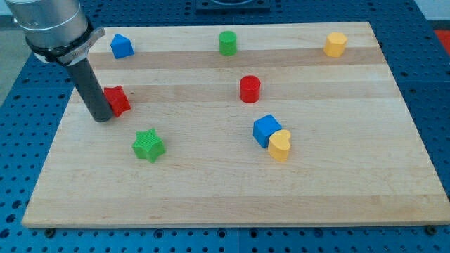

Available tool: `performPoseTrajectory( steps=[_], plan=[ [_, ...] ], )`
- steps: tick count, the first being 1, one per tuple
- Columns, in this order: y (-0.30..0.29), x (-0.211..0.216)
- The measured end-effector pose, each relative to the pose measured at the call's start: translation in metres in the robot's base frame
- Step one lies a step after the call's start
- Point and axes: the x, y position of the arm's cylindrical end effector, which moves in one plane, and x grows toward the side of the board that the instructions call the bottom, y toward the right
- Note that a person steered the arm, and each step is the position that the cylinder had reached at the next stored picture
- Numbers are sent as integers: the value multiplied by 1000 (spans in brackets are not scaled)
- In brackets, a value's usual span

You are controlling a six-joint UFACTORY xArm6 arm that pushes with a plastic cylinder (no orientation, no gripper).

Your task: Move the red circle to the center right of the board

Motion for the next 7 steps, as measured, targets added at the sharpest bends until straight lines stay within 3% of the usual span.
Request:
performPoseTrajectory(
  steps=[2, 3, 5, 6, 7],
  plan=[
    [97, 0],
    [97, 0],
    [125, -63],
    [189, -90],
    [207, -90]
  ],
)
